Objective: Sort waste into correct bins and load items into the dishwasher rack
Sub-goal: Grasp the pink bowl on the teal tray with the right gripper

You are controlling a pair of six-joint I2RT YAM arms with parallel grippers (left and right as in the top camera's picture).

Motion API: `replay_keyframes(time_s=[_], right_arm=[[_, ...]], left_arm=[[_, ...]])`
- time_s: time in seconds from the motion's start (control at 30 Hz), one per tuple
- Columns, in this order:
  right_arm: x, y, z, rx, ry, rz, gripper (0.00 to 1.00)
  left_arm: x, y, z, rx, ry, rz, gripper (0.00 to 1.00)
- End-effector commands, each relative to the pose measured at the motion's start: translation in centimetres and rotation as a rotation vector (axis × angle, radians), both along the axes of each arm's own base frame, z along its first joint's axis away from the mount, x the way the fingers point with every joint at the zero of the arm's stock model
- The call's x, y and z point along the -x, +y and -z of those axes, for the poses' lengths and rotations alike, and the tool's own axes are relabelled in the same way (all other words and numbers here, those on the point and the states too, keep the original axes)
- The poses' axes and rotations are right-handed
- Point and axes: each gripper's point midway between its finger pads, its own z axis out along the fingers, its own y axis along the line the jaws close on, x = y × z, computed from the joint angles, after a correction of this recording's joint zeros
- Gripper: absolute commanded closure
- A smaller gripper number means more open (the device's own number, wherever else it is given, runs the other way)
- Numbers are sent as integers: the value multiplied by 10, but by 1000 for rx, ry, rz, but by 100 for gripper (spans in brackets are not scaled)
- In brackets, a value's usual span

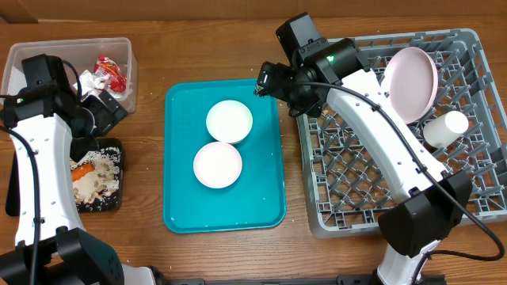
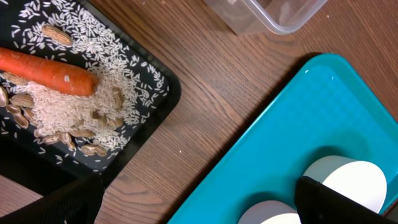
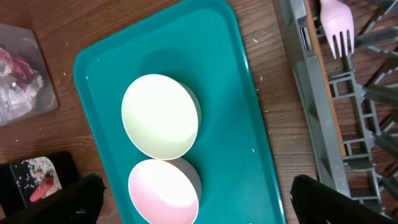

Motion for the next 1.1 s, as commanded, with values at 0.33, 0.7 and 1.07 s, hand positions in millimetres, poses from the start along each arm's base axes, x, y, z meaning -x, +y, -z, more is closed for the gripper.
replay_keyframes(time_s=[0.33, 0.7, 1.07], right_arm=[[24, 48, -8, -153, 51, -123, 0], [77, 82, 54, 157, 47, -232, 0], [98, 74, 157, 229, 221, -216, 22]], left_arm=[[0, 0, -7, -1, -13, -19, 0], [0, 0, -7, -1, -13, -19, 0], [0, 0, -7, -1, -13, -19, 0]])
